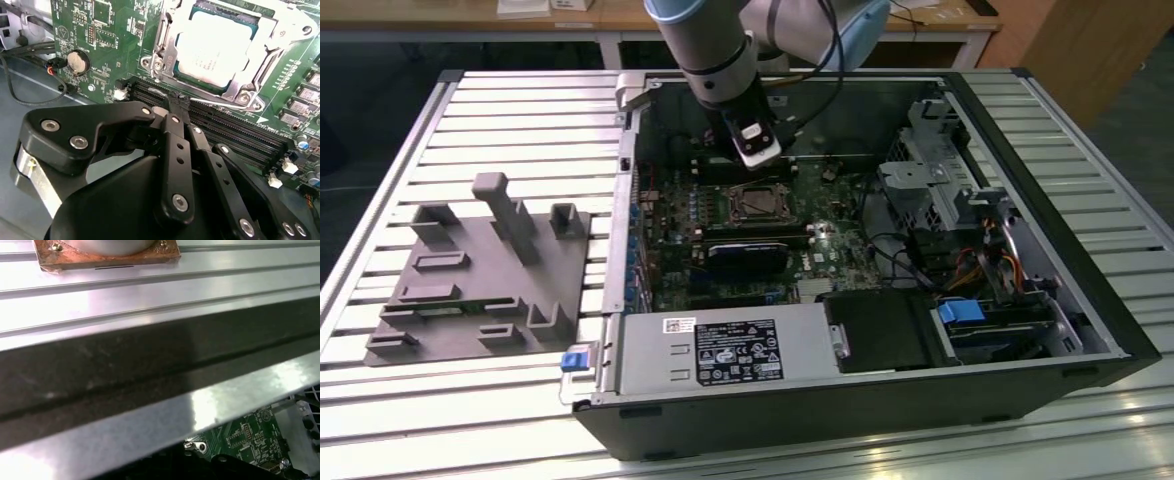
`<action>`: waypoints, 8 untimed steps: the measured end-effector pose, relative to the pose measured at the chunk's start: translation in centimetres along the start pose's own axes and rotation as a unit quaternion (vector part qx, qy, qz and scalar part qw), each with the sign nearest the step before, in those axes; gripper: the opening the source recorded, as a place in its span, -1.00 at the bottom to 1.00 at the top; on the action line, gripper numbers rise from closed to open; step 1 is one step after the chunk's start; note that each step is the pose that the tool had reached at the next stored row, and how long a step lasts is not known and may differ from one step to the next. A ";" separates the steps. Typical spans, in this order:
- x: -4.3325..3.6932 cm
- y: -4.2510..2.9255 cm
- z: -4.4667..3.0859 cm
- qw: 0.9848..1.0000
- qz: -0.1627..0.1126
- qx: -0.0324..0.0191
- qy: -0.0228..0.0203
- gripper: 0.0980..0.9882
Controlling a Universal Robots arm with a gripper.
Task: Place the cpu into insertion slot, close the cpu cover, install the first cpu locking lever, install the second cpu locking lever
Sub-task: 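Install the first cpu locking lever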
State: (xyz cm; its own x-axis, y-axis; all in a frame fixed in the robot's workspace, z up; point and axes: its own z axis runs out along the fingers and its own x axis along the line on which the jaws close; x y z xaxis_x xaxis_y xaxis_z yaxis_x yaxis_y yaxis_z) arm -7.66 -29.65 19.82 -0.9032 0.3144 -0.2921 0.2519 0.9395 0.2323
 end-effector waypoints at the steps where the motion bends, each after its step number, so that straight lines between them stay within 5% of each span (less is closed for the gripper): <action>1: 0.00 0.00 0.00 1.000 0.000 0.001 0.000 -0.99; 8: 0.08 -0.01 0.21 0.999 0.029 0.010 -0.008 -0.99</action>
State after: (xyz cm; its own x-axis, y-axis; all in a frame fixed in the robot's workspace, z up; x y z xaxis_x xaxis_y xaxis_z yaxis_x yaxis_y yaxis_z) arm -7.66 -29.61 19.60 -0.8813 0.3712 -0.2926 0.3118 0.9218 0.2303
